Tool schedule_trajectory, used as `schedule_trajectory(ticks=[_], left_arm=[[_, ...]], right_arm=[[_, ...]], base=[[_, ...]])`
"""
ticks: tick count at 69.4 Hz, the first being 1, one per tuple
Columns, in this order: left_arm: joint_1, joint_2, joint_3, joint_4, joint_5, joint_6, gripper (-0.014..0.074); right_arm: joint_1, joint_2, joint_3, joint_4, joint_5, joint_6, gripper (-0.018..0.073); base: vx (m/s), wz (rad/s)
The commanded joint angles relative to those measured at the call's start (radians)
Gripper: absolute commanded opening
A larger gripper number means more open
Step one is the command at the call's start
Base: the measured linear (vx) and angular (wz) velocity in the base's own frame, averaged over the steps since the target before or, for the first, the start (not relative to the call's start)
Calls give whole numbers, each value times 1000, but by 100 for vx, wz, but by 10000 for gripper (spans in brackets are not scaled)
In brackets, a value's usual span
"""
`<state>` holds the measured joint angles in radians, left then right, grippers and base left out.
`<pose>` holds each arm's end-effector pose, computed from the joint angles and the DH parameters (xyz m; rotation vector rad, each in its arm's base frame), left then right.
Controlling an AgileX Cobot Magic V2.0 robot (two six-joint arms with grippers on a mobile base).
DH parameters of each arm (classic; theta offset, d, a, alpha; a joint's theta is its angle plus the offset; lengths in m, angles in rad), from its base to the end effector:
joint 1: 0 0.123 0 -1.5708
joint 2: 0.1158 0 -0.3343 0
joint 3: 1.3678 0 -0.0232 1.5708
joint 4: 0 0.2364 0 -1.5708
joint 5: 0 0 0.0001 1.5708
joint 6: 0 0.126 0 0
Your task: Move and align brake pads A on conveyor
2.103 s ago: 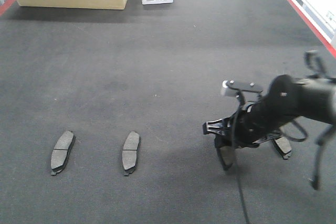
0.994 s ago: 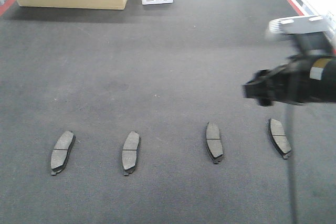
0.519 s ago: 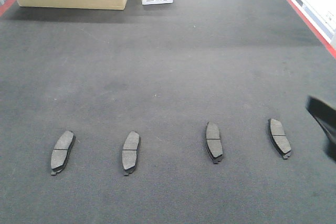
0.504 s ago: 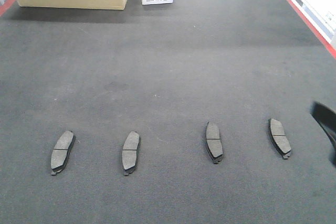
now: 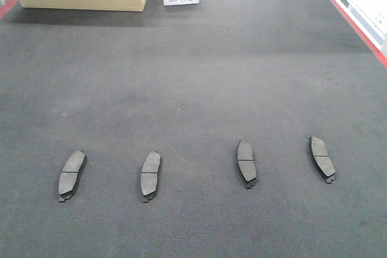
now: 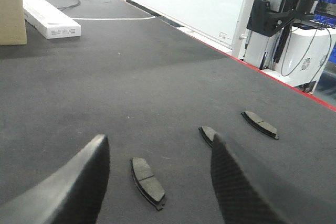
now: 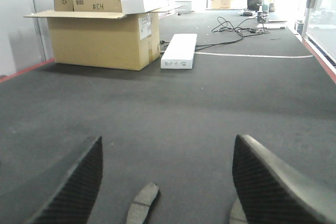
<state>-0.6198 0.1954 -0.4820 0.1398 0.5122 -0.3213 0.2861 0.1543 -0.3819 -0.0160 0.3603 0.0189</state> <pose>0.0196 -0.0034 0.3164 0.3114 1.7074 -0.5494 0.0206 0.0053 0.3016 -0.2236 1.6052 0.2193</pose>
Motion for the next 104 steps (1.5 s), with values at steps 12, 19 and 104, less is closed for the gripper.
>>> schedule_trajectory(ticks=[12,19,104], left_arm=[[-3,9,-22,11,-72,-2,373],[-3,9,-22,11,-69,-2,227],[268,6,195,23,-180,3,-6]], right_arm=[[-2,10,0,-3,-111,-19,482],[-2,10,0,-3,-105,-19,338],[-2,10,0,-3,-106,-11,-10]], base=[[0,0],[0,0],[0,0]])
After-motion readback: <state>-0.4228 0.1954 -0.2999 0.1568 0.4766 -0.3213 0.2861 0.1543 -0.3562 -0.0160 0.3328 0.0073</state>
